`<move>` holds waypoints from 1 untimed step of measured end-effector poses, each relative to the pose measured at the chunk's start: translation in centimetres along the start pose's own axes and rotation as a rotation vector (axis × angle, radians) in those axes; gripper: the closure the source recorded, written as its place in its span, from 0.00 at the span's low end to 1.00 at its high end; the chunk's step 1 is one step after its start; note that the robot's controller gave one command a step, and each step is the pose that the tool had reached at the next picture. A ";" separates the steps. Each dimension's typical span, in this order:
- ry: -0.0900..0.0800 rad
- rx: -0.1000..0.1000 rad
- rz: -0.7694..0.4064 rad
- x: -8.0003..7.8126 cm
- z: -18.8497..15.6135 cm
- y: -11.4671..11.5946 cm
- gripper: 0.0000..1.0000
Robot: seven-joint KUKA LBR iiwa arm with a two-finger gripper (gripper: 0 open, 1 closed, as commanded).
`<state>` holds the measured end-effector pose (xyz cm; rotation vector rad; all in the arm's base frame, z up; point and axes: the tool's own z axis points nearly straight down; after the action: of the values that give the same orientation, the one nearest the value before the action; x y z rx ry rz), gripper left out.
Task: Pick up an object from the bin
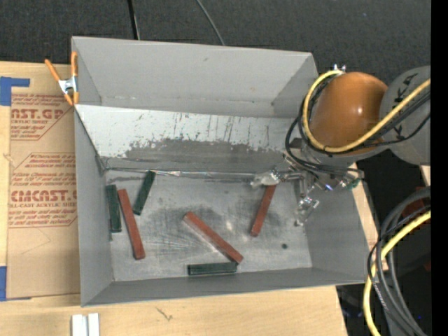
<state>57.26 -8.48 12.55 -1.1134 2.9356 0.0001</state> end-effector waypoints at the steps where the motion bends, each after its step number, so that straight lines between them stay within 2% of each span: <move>1: -0.001 0.000 0.017 -1.8 4.9 1.9 0.00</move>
Offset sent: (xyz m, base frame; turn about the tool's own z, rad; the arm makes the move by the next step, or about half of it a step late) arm 0.0015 0.0226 -0.0555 -0.1792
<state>57.35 -5.91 7.65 -1.0877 2.9440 0.0016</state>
